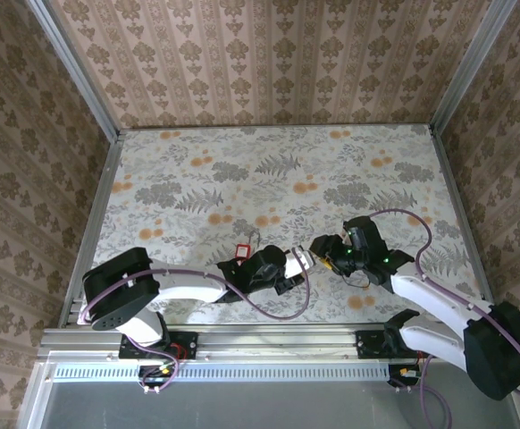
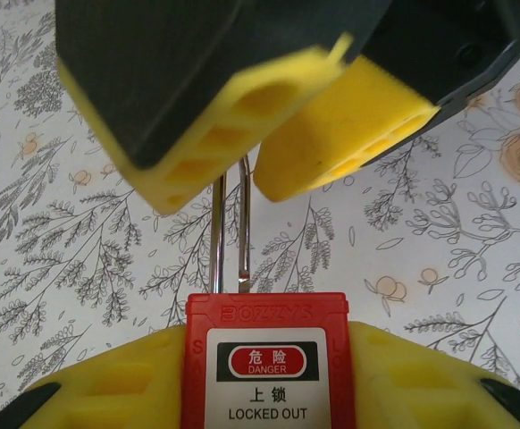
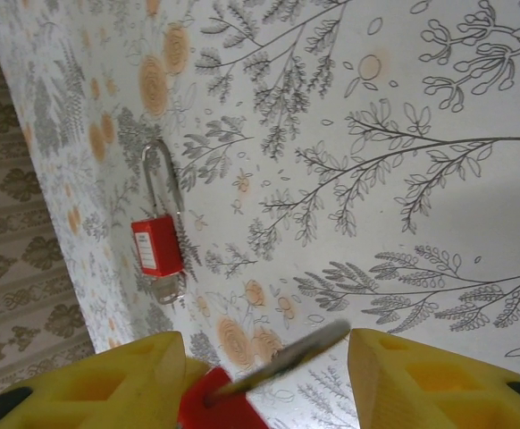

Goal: Unlock with the key

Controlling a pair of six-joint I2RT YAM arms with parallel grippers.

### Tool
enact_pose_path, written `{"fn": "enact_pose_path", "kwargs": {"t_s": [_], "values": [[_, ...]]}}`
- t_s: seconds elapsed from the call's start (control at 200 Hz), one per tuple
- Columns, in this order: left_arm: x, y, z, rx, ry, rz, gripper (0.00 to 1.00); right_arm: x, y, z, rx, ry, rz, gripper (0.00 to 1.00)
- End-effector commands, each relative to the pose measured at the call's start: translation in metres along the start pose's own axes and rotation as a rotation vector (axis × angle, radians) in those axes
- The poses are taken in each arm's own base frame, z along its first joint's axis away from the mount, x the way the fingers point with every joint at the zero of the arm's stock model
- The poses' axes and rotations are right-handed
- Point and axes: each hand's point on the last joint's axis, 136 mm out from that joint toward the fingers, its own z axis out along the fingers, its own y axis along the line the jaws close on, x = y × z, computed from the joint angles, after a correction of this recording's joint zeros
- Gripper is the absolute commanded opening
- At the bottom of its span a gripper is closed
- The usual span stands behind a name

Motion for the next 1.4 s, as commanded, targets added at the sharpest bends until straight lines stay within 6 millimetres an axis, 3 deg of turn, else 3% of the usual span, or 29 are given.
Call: {"fn": "enact_pose_path", "kwargs": {"t_s": [0.0,0.41,0.765,0.96,1.03,1.2,1.395], "values": [[-0.016,-0.006,-0.010,0.028,-0.071,-0.040,0.09,-0.011,0.017,0.001,-0.034,-0.039,-0.034,0.52],[0.004,-0.015,-0.001,0.044,-0.013,-0.073,0.09,-0.023,0.059,0.009,-0.140,-0.030,-0.052,0.52],[0.034,0.022,0.003,-0.133,0.115,-0.149,0.09,-0.026,0.055,0.017,-0.086,-0.007,-0.083,0.55],[0.058,0.036,0.008,-0.219,0.205,-0.183,0.09,-0.028,0.060,0.036,-0.079,0.042,-0.094,0.55],[0.067,0.038,0.010,-0.237,0.235,-0.199,0.09,-0.030,0.064,0.041,-0.085,0.052,-0.101,0.55],[0.080,0.041,0.014,-0.256,0.286,-0.222,0.08,-0.028,0.046,0.064,-0.018,0.099,-0.084,0.55],[0.087,0.035,0.018,-0.231,0.318,-0.234,0.08,-0.030,0.036,0.065,0.028,0.098,-0.081,0.55]]}}
